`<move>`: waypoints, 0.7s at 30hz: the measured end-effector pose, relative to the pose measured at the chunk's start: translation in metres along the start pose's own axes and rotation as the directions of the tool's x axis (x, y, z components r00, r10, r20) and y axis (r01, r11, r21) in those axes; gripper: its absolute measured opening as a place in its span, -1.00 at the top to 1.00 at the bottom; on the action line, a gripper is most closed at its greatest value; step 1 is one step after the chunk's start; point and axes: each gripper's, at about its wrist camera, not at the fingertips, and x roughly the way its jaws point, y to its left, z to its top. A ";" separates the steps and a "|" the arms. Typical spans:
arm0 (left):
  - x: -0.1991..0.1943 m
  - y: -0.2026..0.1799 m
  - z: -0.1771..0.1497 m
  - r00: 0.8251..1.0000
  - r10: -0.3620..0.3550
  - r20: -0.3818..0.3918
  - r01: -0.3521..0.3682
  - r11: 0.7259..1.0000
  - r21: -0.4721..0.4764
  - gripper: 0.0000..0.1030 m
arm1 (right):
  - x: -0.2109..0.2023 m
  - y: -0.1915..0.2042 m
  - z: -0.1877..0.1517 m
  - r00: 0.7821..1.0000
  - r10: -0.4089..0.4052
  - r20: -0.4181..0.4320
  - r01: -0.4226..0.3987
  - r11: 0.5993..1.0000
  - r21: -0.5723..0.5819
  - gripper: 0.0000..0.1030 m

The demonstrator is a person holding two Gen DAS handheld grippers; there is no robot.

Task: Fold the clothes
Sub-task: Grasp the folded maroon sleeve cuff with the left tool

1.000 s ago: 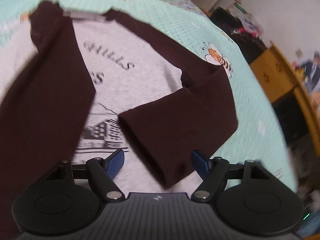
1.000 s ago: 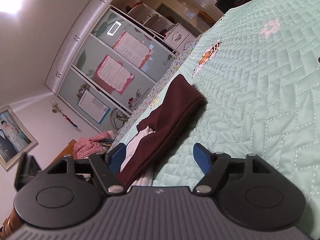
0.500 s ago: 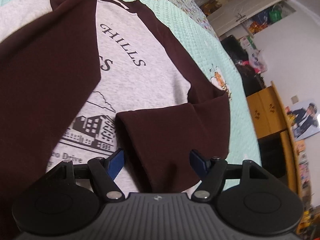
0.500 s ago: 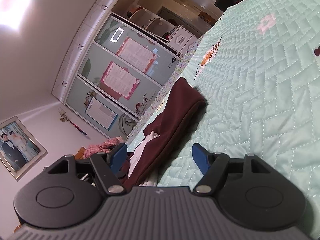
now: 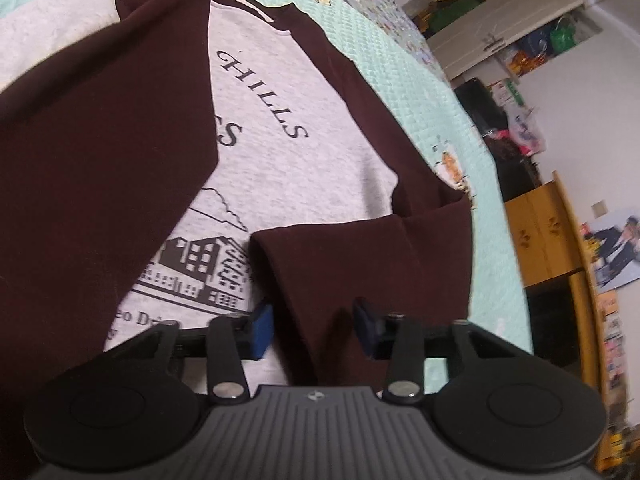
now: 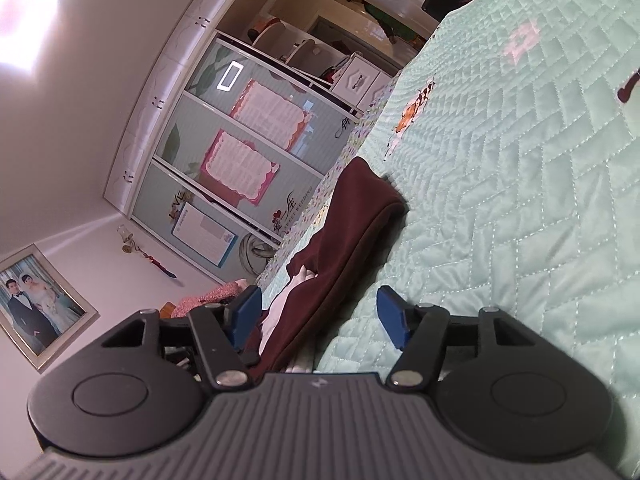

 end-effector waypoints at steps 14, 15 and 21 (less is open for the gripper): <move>-0.001 -0.016 -0.008 0.995 0.094 0.038 -0.099 0.981 0.168 0.82 | -0.002 -0.003 0.002 1.000 0.010 0.007 -0.010 1.000 0.020 -0.21; -0.003 -0.017 -0.008 0.995 0.090 0.046 -0.097 0.980 0.173 0.84 | -0.002 -0.003 0.002 1.000 0.009 0.007 -0.009 1.000 0.022 -0.20; -0.022 -0.042 -0.013 0.989 0.073 0.132 -0.112 0.940 0.322 0.87 | -0.002 -0.004 0.002 1.000 0.005 0.009 -0.005 1.000 0.029 -0.15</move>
